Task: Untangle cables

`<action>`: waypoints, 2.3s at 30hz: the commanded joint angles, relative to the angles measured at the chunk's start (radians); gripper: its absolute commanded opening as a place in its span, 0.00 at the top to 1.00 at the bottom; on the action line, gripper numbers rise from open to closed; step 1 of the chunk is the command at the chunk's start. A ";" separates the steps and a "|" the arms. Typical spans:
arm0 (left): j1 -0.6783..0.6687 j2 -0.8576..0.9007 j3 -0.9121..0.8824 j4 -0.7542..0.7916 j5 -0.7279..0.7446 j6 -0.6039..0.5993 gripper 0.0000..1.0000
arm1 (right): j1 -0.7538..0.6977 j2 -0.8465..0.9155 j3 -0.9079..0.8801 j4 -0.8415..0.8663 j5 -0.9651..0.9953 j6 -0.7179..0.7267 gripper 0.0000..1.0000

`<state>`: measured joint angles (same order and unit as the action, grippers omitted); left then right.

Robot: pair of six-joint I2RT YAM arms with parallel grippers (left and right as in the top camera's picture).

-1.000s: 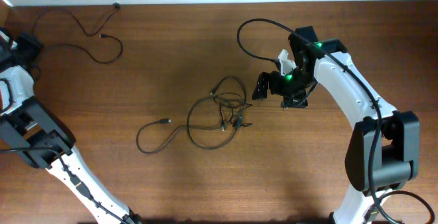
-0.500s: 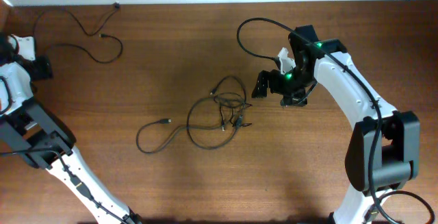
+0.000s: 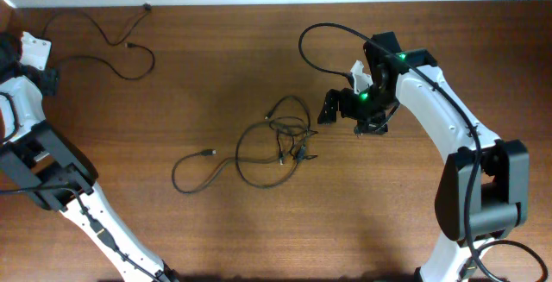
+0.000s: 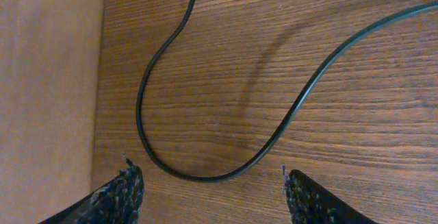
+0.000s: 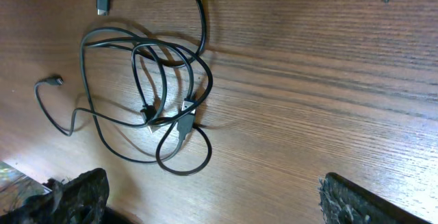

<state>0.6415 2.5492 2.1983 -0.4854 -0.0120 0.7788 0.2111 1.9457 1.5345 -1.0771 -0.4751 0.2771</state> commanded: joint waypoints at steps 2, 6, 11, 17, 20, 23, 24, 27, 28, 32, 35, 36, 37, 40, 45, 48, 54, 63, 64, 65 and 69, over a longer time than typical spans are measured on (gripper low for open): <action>0.003 0.061 0.003 0.015 0.014 0.061 0.32 | 0.007 -0.028 0.007 -0.017 0.009 0.001 0.01; 0.003 0.084 0.003 0.026 0.015 0.061 0.36 | 0.007 -0.028 0.007 -0.019 0.009 0.001 0.01; 0.004 0.099 0.003 0.055 0.014 0.061 0.47 | 0.007 -0.028 0.007 -0.019 0.009 0.012 0.01; 0.009 0.103 0.003 0.089 0.016 0.060 0.81 | 0.007 -0.028 0.007 -0.020 0.009 0.012 0.01; 0.014 0.105 0.003 0.100 0.016 0.059 0.90 | 0.007 -0.028 0.007 -0.020 0.009 0.019 0.01; 0.023 0.106 0.003 0.117 0.016 0.045 0.91 | 0.007 -0.028 0.007 -0.023 0.009 0.019 0.01; 0.024 0.108 0.003 0.124 0.018 0.045 0.94 | 0.007 -0.028 0.007 -0.024 0.009 0.019 0.01; 0.025 0.110 0.003 0.142 0.020 0.029 1.00 | 0.007 -0.028 0.007 -0.031 0.009 0.019 0.01; 0.025 0.110 0.003 0.158 0.019 0.003 1.00 | 0.007 -0.028 0.007 -0.031 0.009 0.019 0.01; 0.011 0.089 0.025 0.251 0.019 -0.068 1.00 | 0.007 -0.028 0.007 -0.041 0.009 0.019 0.01; -0.017 0.048 0.056 0.340 0.015 -0.067 1.00 | 0.007 -0.028 0.007 -0.053 0.009 0.019 0.01; -0.026 0.034 0.063 0.377 0.015 -0.067 1.00 | 0.007 -0.028 0.007 -0.055 0.009 0.019 0.01; -0.036 0.018 0.068 0.426 0.015 -0.068 1.00 | 0.007 -0.028 0.007 -0.057 0.009 0.019 0.01; -0.063 0.003 0.075 0.518 0.016 -0.068 1.00 | 0.007 -0.028 0.007 -0.057 0.009 0.019 0.02; -0.087 0.028 0.074 0.372 0.085 -0.068 0.01 | 0.007 -0.028 0.007 -0.057 0.010 0.019 0.01; -0.085 0.049 0.074 0.256 0.087 -0.068 0.01 | 0.006 -0.028 0.007 -0.056 0.010 0.019 0.01; -0.071 0.071 0.074 0.032 0.110 -0.098 0.01 | 0.007 -0.028 0.007 -0.060 0.009 0.019 0.01; -0.090 -0.007 0.075 -0.066 0.333 -0.398 0.01 | 0.006 -0.028 0.007 -0.079 0.009 0.019 0.01; -0.090 -0.022 0.075 -0.067 0.378 -0.414 0.01 | 0.006 -0.028 0.007 -0.079 0.009 0.019 0.01; -0.090 -0.048 0.075 -0.069 0.455 -0.438 0.01 | 0.006 -0.028 0.007 -0.076 0.009 0.019 0.01; -0.103 -0.162 0.075 -0.066 0.670 -0.587 0.01 | 0.001 -0.028 0.008 -0.054 0.009 0.019 0.01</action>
<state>0.5495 2.5462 2.2662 -0.5587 0.4297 0.3527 0.2111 1.9457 1.5345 -1.1419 -0.4751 0.2890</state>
